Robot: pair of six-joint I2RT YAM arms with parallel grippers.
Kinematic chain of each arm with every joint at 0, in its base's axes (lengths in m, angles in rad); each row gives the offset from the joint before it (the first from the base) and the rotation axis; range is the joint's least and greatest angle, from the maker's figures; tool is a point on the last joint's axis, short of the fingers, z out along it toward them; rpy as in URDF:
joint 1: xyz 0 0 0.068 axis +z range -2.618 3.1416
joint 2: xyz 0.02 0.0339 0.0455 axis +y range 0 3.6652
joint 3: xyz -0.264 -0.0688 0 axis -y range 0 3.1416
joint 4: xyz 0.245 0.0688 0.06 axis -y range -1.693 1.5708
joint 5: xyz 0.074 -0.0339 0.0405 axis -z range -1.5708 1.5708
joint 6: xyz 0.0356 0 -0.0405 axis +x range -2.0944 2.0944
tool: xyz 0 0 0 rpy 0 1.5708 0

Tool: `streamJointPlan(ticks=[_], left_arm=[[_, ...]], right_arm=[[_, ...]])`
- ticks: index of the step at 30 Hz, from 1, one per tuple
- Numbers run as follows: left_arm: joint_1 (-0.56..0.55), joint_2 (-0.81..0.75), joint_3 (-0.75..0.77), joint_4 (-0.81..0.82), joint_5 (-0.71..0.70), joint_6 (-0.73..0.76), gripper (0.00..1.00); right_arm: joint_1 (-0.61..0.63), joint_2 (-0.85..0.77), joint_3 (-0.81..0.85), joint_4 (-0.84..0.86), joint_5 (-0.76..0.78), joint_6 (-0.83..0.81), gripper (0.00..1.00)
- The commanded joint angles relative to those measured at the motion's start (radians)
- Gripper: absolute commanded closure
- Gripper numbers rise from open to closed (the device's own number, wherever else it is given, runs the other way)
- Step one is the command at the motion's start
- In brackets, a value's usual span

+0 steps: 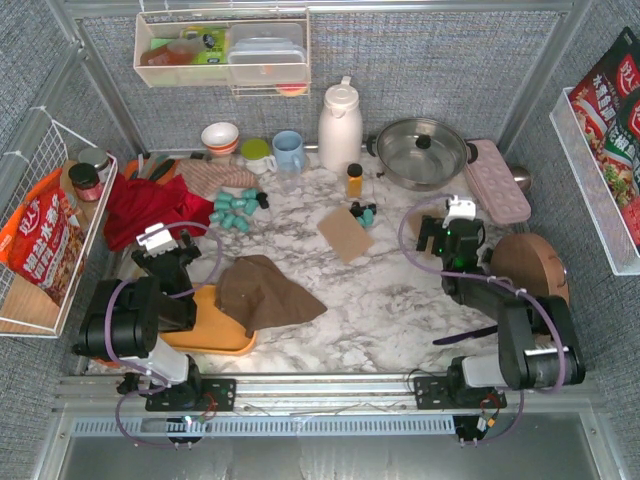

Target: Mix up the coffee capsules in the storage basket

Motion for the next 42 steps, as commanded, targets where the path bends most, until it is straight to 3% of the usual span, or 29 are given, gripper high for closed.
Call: streamJointPlan(ticks=[1,16,24,38,42], left_arm=[[0.001,0.002,0.005,0.014,0.000,-0.006,0.01],[0.000,0.002,0.005,0.015,-0.001,-0.005,0.01],[0.000,0.002,0.005,0.015,0.000,-0.006,0.01],[-0.002,-0.008,0.003,0.017,-0.002,-0.001,0.01],[-0.013,-0.099,0.016,-0.082,-0.007,0.014,0.01]], right_arm=[[0.004,-0.056,0.053,-0.170,0.073,0.019,0.01],[0.046,-0.422,0.171,-0.554,0.096,-0.006,0.01],[0.061,-0.503,0.236,-0.690,0.109,0.019,0.01],[0.165,-0.544,0.194,-0.646,0.191,0.127,0.01],[0.210,-0.523,0.167,-0.600,0.197,0.117,0.01]])
